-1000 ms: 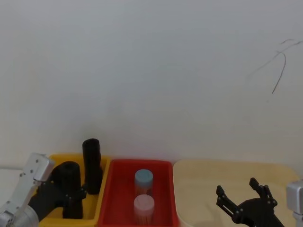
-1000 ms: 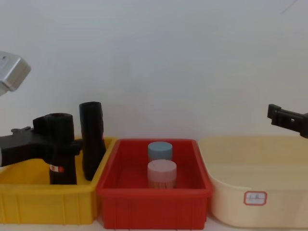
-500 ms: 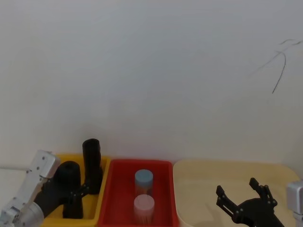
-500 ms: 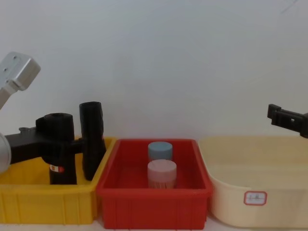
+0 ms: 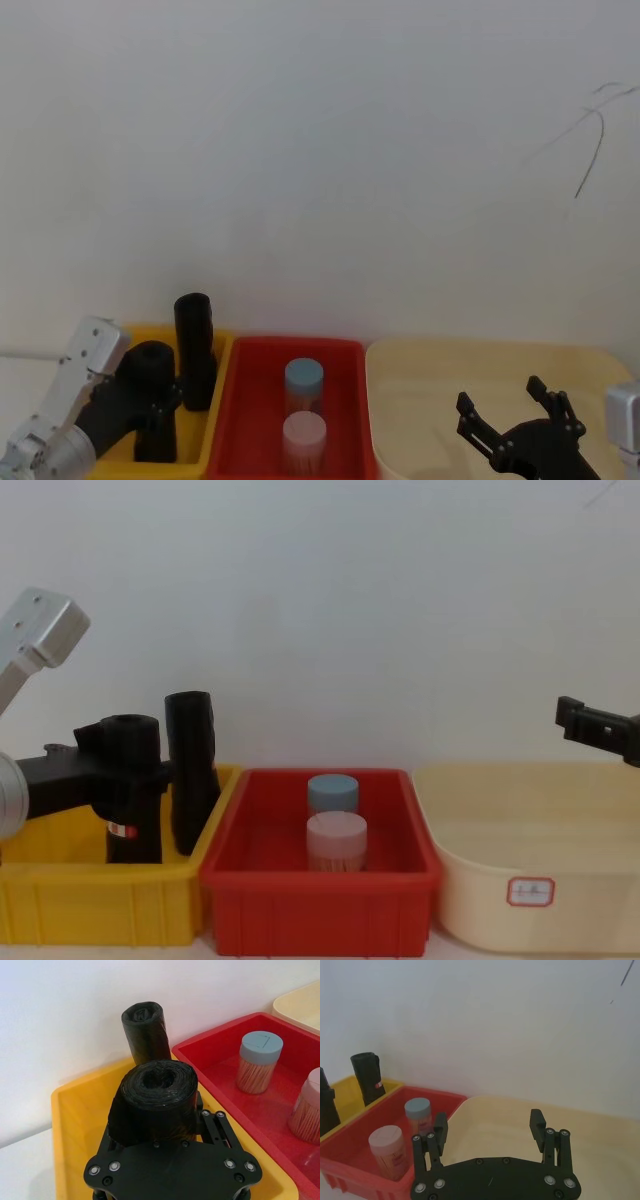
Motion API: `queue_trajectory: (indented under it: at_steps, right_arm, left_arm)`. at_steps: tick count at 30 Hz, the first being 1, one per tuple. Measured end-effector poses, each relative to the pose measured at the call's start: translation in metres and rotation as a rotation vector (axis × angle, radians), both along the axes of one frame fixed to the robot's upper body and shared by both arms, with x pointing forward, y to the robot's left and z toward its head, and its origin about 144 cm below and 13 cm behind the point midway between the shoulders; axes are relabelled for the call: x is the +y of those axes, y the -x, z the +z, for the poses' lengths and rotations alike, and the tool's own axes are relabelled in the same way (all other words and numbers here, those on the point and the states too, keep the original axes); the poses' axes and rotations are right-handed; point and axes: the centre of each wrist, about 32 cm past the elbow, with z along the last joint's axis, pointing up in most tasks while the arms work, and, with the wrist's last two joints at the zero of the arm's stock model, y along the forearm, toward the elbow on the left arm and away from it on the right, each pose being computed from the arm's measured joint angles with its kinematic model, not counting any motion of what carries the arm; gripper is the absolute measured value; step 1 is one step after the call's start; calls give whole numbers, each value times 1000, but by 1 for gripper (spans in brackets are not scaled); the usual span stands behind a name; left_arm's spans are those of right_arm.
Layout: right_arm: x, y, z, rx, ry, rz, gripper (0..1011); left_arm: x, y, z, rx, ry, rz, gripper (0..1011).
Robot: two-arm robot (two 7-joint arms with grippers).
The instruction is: Pick up the garbage bag with the one hand and transfer it to the other hand.
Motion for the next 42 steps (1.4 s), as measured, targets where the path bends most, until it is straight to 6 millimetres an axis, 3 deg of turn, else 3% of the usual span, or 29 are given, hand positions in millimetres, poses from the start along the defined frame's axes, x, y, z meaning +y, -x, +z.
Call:
queue_trajectory:
  at_steps: [15, 42]
  right_arm:
    - [-5, -3, 2, -7, 17, 64, 1001]
    - [-38, -1, 40, -57, 92, 379, 1001]
  left_arm:
    - [2, 1, 7, -20, 7, -29, 519]
    - [23, -4, 82, -103, 55, -141, 519]
